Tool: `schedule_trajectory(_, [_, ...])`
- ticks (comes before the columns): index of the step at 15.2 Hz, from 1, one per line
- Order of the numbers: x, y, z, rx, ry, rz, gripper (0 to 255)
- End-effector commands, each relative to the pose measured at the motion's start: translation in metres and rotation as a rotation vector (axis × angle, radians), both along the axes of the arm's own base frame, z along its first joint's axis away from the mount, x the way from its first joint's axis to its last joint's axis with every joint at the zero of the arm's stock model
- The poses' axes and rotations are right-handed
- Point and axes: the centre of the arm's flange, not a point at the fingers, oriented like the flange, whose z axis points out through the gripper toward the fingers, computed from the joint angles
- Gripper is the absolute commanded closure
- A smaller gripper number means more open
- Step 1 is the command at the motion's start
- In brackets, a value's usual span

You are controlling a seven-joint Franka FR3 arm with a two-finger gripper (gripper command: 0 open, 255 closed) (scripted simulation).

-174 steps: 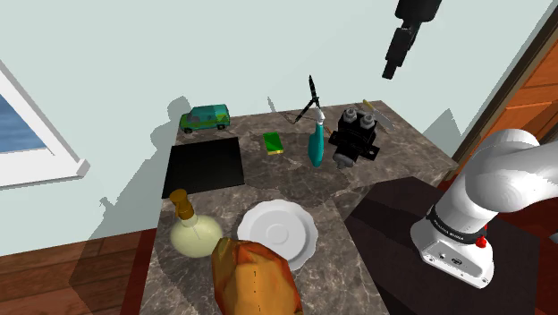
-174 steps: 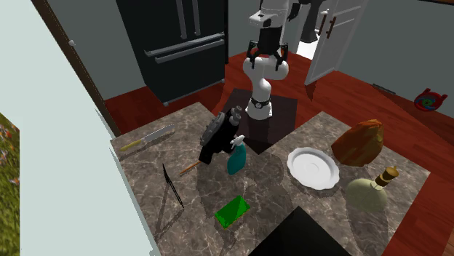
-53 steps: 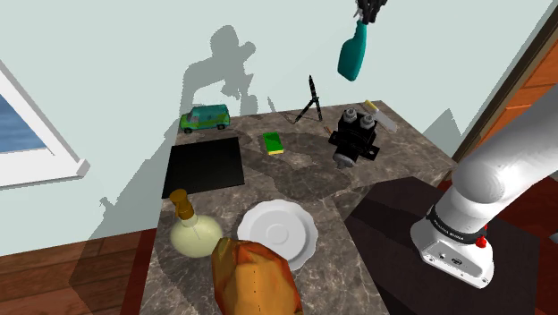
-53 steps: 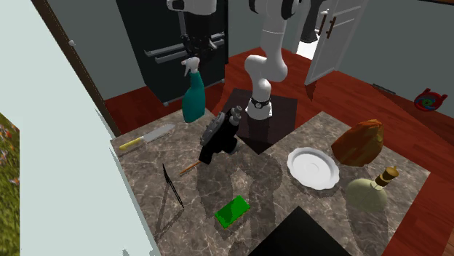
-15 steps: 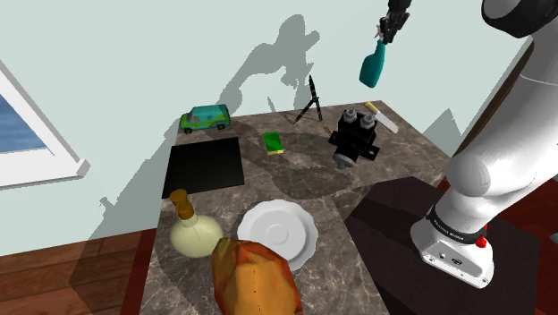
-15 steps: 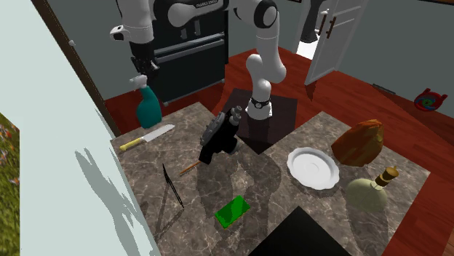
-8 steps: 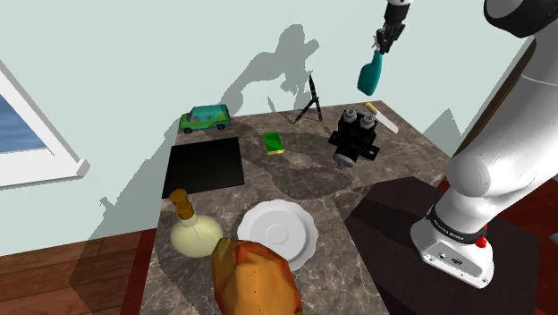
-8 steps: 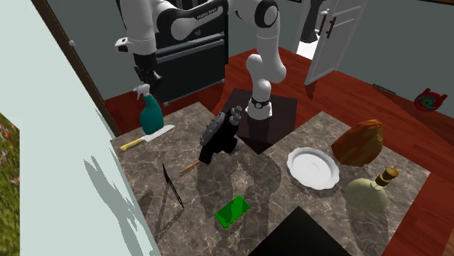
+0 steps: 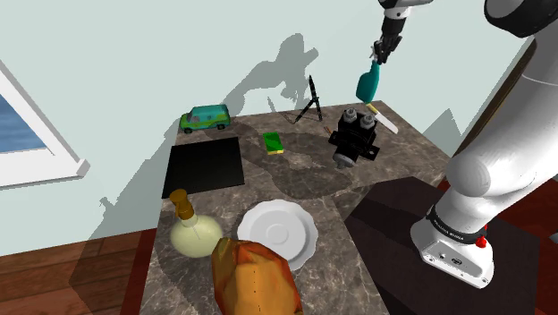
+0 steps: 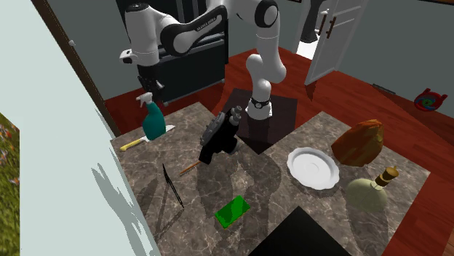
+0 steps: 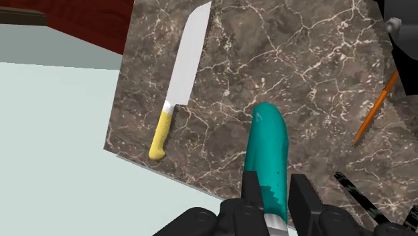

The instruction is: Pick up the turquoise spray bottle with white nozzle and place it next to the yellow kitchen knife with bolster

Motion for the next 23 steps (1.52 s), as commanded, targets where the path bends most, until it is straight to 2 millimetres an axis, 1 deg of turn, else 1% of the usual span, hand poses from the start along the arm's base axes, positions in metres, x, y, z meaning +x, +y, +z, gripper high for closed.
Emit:
schedule_trajectory(1, [0.001, 0.001, -0.011, 0.0, -0.001, 0.0, 255])
schedule_trajectory(21, [0.001, 0.001, -0.116, 0.0, -0.001, 0.0, 255])
schedule_trajectory(22, [0.001, 0.001, -0.12, 0.0, -0.001, 0.0, 255])
schedule_trajectory(23, [0.001, 0.001, -0.12, 0.0, -0.001, 0.0, 255])
